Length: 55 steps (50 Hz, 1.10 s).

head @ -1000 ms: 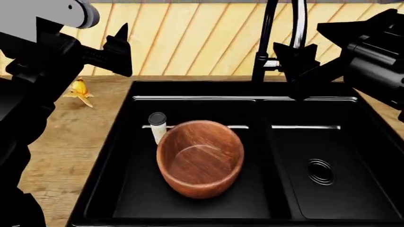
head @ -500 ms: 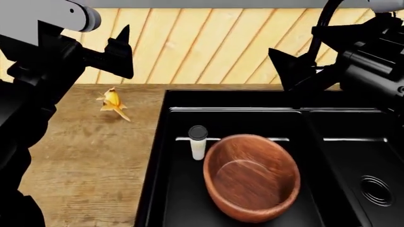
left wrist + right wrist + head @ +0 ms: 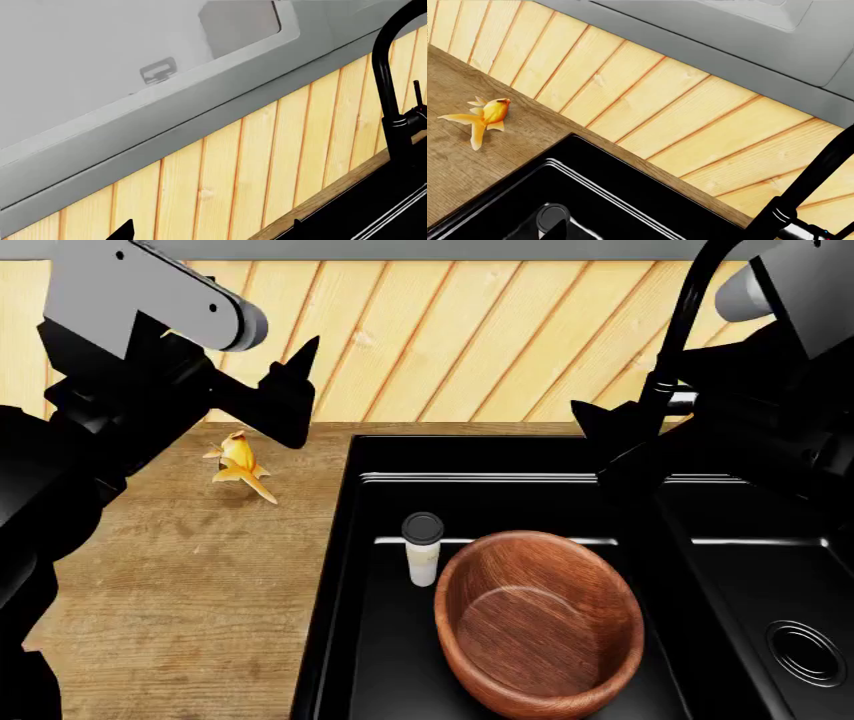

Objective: Pick the cup and bowl from the sink and place them on the counter for drying.

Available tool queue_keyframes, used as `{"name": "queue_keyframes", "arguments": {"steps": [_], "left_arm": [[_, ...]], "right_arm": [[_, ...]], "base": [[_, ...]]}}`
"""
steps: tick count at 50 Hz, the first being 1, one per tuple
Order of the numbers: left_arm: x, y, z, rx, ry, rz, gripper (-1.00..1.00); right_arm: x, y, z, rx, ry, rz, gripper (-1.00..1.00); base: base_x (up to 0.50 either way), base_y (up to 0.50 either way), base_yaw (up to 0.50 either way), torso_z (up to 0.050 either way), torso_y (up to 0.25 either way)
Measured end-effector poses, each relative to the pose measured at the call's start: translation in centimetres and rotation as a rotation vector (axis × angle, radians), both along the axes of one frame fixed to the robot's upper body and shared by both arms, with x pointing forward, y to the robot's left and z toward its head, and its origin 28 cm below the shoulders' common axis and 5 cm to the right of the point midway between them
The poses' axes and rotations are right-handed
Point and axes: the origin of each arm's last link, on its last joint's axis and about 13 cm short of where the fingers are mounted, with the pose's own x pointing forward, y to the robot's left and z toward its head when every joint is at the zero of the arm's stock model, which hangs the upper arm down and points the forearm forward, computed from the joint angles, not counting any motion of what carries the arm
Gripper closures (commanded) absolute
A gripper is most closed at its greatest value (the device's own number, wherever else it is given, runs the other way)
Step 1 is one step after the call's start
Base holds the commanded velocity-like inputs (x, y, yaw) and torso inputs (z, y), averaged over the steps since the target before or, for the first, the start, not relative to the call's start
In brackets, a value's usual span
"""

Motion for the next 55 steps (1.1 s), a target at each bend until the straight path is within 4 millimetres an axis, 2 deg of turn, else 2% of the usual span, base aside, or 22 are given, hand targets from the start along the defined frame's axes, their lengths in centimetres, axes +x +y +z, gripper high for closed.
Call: {"name": "queue_keyframes", "arguments": {"steps": [12, 25, 34, 43, 55], "left_arm": [[-0.3, -0.5, 0.7, 0.163, -0.175, -0.265, -1.00], [0.6, -0.5, 2.6, 0.351, -0.197, -0.543, -1.00], [3.3, -0.2, 4.2, 0.529, -0.226, -0.641, -1.00], [7.1, -0.2, 5.7, 0.671, -0.212, -0.606, -1.00], [10.8, -0.5, 6.5, 0.820, -0.132, -0.614, -1.00]], "right_arm": [[-0.6, 0.4, 0.7, -0.215, -0.031, 0.110, -1.00], [-0.9, 0.8, 1.8, -0.437, -0.042, 0.250, -1.00], [-1.4, 0.6, 1.4, -0.544, -0.040, 0.296, -1.00], [-1.5, 0.4, 1.2, -0.600, -0.042, 0.326, -1.00], [-1.3, 0.4, 1.5, -0.652, -0.038, 0.354, -1.00]], "base": [[0.00, 0.00, 0.00, 0.000, 0.000], [0.00, 0.00, 0.00, 0.000, 0.000], [0.00, 0.00, 0.00, 0.000, 0.000], [0.00, 0.00, 0.00, 0.000, 0.000], [0.00, 0.00, 0.00, 0.000, 0.000]]}}
